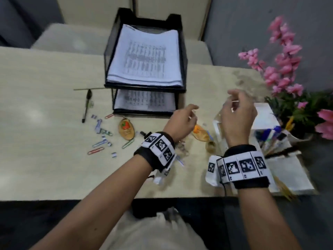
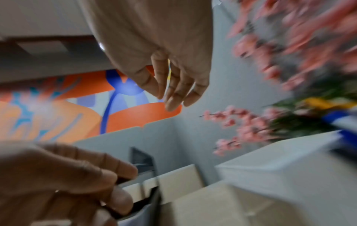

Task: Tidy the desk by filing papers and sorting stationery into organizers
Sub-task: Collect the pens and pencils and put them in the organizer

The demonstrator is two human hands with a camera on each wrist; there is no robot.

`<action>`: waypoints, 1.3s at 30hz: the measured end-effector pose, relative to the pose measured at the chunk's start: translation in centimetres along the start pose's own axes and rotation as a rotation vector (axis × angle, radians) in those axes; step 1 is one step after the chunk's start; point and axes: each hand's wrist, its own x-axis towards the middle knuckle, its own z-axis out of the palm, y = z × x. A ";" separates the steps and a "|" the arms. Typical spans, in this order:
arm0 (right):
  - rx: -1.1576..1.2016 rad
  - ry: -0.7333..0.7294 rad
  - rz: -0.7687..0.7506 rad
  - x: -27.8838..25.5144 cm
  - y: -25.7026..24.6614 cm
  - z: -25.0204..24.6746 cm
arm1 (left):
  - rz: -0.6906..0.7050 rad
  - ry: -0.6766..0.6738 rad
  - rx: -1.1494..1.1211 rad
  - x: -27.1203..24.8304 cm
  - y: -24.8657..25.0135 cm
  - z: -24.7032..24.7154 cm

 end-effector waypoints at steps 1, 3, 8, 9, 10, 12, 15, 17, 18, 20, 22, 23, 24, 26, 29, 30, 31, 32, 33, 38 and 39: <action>0.058 -0.044 -0.029 -0.4 -2.2 2.1 | -0.071 0.048 -0.040 -0.6 -1.7 -2.4; 0.154 -0.157 -0.084 -1.8 -6.6 6.4 | -0.218 0.136 -0.159 -2.0 -5.7 -7.3; 0.224 -0.523 -0.219 -7.0 -15.9 17.1 | -0.526 0.447 -0.468 -5.7 -15.7 -18.7; 0.214 -0.610 -0.212 -8.0 -16.9 19.5 | -0.598 0.485 -0.518 -6.6 -17.2 -20.6; 0.169 -0.702 -0.199 -8.8 -17.8 21.7 | -0.668 0.509 -0.568 -7.4 -18.6 -22.2; -0.022 -0.880 -0.171 -10.1 -18.8 25.7 | -0.766 0.536 -0.692 -8.8 -21.0 -24.8; -0.282 -1.040 -0.065 -11.6 -19.5 29.5 | -0.821 0.559 -0.789 -10.3 -24.0 -27.1; -0.373 -1.071 -0.008 -12.4 -19.6 31.2 | -0.847 0.569 -0.798 -10.8 -25.3 -28.3; -0.403 -1.068 0.012 -12.6 -19.4 31.8 | -0.854 0.565 -0.797 -10.9 -25.7 -28.7; -0.428 -1.031 0.054 -12.7 -19.1 32.4 | -0.860 0.542 -0.804 -10.6 -26.2 -29.1; -0.412 -1.001 0.107 -12.7 -18.5 32.6 | -0.869 0.499 -0.802 -10.0 -26.2 -29.0; -0.389 -0.989 0.129 -12.8 -18.3 32.4 | -0.875 0.470 -0.814 -9.6 -26.3 -28.7; -0.350 -0.981 0.157 -12.9 -18.1 32.2 | -0.882 0.437 -0.845 -9.2 -26.2 -28.4; -0.211 -0.999 0.197 -13.3 -17.8 31.6 | -0.890 0.355 -0.903 -8.2 -25.9 -27.7; -0.038 -1.193 0.150 -13.7 -18.1 30.1 | -0.888 0.228 -0.883 -6.8 -25.4 -26.7; -0.016 -1.293 0.138 -13.3 -18.3 29.8 | -0.882 0.223 -0.885 -6.4 -25.4 -26.5; 0.005 -1.357 0.140 -12.5 -18.4 29.8 | -0.875 0.252 -0.902 -5.9 -25.4 -26.4; 0.019 -1.358 0.145 -11.5 -18.3 30.2 | -0.870 0.304 -0.920 -5.5 -25.4 -26.5; 0.038 -1.292 0.155 -10.4 -18.2 31.0 | -0.865 0.356 -0.919 -5.3 -25.6 -26.9; -0.170 -0.759 0.102 -4.3 -17.1 37.3 | -0.857 0.391 -0.792 -6.4 -27.6 -29.1; -0.237 -0.781 0.102 -3.6 -16.7 38.3 | -0.862 0.391 -0.778 -6.8 -27.9 -29.5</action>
